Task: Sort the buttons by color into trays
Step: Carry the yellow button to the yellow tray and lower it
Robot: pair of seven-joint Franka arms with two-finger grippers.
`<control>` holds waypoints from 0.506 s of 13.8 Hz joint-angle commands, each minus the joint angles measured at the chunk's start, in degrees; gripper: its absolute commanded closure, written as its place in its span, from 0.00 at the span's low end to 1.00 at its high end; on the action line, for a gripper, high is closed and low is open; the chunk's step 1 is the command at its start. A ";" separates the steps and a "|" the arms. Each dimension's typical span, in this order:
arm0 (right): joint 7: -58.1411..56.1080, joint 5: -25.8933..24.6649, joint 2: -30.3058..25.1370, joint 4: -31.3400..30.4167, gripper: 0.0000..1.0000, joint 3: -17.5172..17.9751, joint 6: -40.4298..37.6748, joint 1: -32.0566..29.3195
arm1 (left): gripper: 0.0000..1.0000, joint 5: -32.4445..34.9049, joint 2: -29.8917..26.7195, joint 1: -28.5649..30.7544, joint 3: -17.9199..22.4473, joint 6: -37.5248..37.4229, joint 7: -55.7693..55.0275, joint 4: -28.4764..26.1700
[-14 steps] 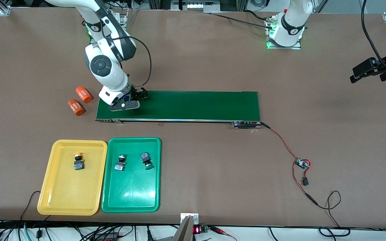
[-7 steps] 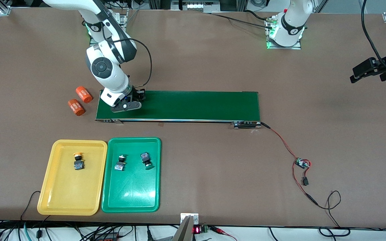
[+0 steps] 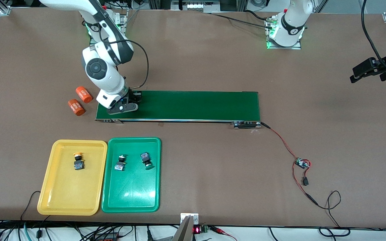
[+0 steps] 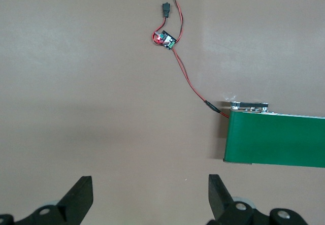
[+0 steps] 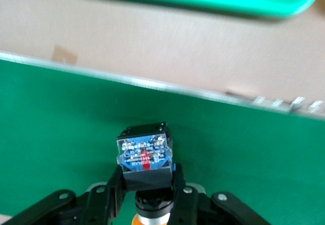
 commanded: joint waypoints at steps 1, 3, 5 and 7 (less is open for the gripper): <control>-4.58 0.15 -1.23 6.56 0.98 0.25 -4.52 -3.74 | 0.00 0.16 -0.72 0.15 -0.01 -0.67 0.84 -0.14; -9.40 -0.81 0.52 13.76 0.98 0.08 -9.97 -6.46 | 0.00 0.16 -0.63 0.06 -0.09 -0.41 0.84 -0.06; -15.90 -3.79 3.42 19.14 0.98 -1.50 -11.40 -9.01 | 0.00 0.16 -0.63 0.06 -0.09 -0.41 0.84 -0.06; -21.09 -3.98 6.93 23.97 0.97 -4.57 -11.49 -9.37 | 0.00 0.16 -0.63 0.06 -0.09 -0.50 0.84 -0.06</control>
